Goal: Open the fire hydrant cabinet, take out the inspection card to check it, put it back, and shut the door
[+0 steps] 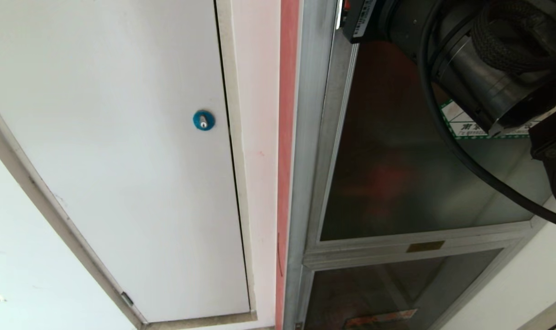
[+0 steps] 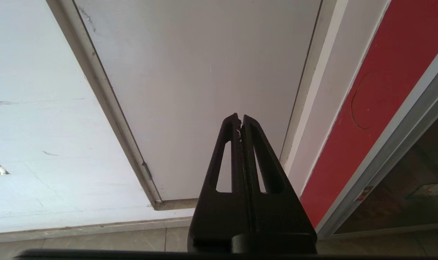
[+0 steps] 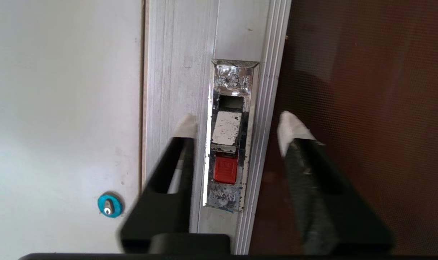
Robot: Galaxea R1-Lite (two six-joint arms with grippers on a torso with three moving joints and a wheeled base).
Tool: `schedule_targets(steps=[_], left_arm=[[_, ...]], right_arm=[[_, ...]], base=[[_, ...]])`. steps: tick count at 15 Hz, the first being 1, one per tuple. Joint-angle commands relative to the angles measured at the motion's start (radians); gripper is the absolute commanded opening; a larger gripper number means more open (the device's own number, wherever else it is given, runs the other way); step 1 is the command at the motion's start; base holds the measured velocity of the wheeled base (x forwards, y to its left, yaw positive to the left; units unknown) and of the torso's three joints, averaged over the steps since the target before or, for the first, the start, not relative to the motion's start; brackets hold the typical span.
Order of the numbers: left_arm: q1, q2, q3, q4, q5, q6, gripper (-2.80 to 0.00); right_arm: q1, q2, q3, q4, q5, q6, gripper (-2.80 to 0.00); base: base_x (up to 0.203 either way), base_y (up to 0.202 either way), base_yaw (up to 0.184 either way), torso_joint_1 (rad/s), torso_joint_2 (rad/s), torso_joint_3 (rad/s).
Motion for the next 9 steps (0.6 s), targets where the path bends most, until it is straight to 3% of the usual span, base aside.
schedule_targets(steps=[1, 9], left_arm=[[-0.002, 0.001, 0.0, 0.0, 0.0, 0.0, -2.8], [0.0, 0.001, 0.0, 0.0, 0.0, 0.0, -2.8]], right_arm=[[0.0, 0.006, 0.001, -0.001, -0.003, -0.002, -2.8], [0.005, -0.006, 0.005, 0.003, -0.003, -0.004, -2.8]], base=[[0.0, 0.0, 0.0, 0.0, 0.0, 0.0], [0.0, 0.0, 0.0, 0.0, 0.0, 0.0]])
